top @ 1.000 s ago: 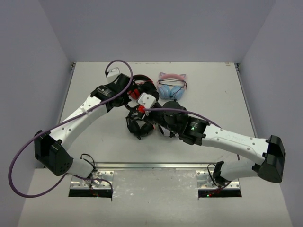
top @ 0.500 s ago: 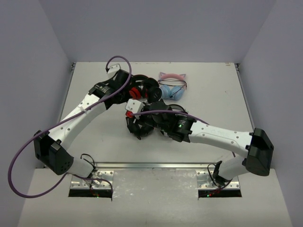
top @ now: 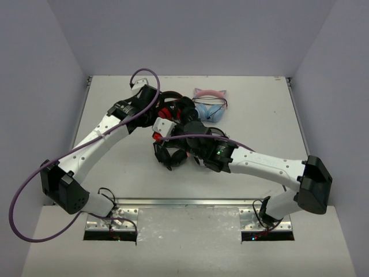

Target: Wrap the headphones

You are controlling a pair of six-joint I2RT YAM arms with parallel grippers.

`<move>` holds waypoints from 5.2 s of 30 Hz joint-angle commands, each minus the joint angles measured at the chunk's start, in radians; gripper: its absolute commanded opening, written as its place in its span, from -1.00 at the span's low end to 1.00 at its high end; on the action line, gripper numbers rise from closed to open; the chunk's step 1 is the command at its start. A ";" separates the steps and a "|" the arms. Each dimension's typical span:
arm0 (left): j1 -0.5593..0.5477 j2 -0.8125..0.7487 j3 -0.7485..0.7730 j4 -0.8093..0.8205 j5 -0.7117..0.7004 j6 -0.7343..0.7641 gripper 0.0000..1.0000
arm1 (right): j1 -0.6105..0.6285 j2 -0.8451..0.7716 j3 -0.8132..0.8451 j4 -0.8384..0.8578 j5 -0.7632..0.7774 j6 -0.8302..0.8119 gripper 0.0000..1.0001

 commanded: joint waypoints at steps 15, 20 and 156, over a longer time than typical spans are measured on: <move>0.011 -0.067 0.047 0.052 0.029 0.011 -0.99 | -0.053 -0.025 0.019 -0.018 -0.005 -0.025 -0.59; 0.010 -0.074 0.073 0.047 0.033 0.015 -0.99 | -0.065 -0.017 0.019 -0.042 -0.031 -0.009 -0.84; 0.143 -0.068 -0.147 0.324 -0.013 0.162 -0.99 | -0.254 -0.032 0.292 -0.375 0.098 0.521 0.98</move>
